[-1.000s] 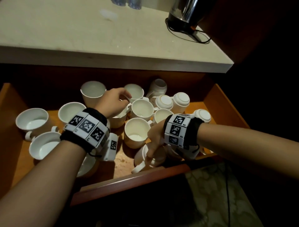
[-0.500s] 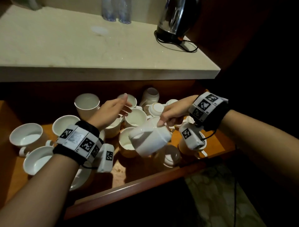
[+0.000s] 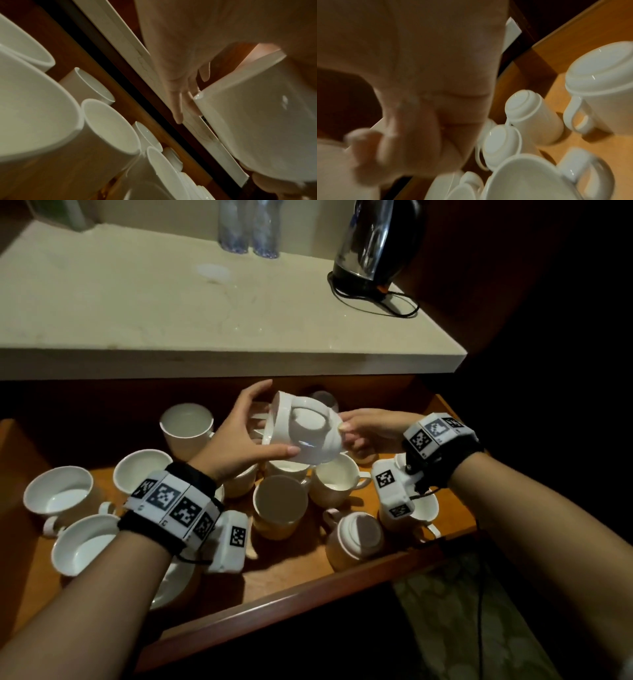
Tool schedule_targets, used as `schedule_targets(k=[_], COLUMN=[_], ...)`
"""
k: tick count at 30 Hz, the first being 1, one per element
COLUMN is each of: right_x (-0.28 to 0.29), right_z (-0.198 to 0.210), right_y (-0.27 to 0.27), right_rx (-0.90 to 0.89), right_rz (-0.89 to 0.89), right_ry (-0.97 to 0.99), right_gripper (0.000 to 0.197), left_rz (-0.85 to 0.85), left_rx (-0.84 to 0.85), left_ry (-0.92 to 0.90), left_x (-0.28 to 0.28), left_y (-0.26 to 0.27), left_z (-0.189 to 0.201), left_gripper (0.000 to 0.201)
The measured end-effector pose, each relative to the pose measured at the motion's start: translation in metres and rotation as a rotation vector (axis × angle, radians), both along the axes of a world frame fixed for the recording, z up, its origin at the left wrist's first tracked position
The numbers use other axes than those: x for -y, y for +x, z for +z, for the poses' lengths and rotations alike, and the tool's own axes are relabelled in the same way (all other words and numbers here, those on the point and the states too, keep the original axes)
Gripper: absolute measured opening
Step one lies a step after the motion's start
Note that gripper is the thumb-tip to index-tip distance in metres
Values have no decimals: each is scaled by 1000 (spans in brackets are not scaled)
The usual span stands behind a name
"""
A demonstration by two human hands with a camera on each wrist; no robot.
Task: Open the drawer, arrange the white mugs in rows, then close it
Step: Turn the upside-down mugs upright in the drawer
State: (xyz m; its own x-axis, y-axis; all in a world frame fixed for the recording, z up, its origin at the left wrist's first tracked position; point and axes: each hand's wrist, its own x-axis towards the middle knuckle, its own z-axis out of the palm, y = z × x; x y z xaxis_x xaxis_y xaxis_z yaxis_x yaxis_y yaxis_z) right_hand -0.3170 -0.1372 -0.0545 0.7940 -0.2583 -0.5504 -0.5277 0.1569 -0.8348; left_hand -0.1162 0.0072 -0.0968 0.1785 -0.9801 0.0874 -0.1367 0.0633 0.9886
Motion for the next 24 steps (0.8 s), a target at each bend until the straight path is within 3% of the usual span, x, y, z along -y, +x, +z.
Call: schedule_targets(k=[4, 6, 9, 12, 16, 19, 24], right_x=[4, -4, -23, -35, -36, -39, -54], right_z=[14, 23, 34, 33, 22, 12, 1], right_y=[4, 16, 37, 49, 47, 40, 38], right_rx=[129, 88, -122, -275, -256, -272, -299], right_rz=[-193, -248, -51, 153, 199, 361, 525], right_ry=[-100, -272, -576, -767, -783, -778, -749], right_gripper=[42, 42, 52, 26, 16, 8, 9], left_rz=[57, 13, -61, -107, -193, -154, -138], left_rx=[16, 54, 85, 77, 31, -89, 59], left_ry=[-19, -13, -12, -16, -3, 59, 133], left_x=[-2, -2, -3, -4, -3, -2, -3], left_y=[4, 2, 0, -1, 4, 16, 19], left_z=[3, 5, 7, 8, 11, 12, 11], left_gripper=[105, 103, 100, 103, 104, 83, 51])
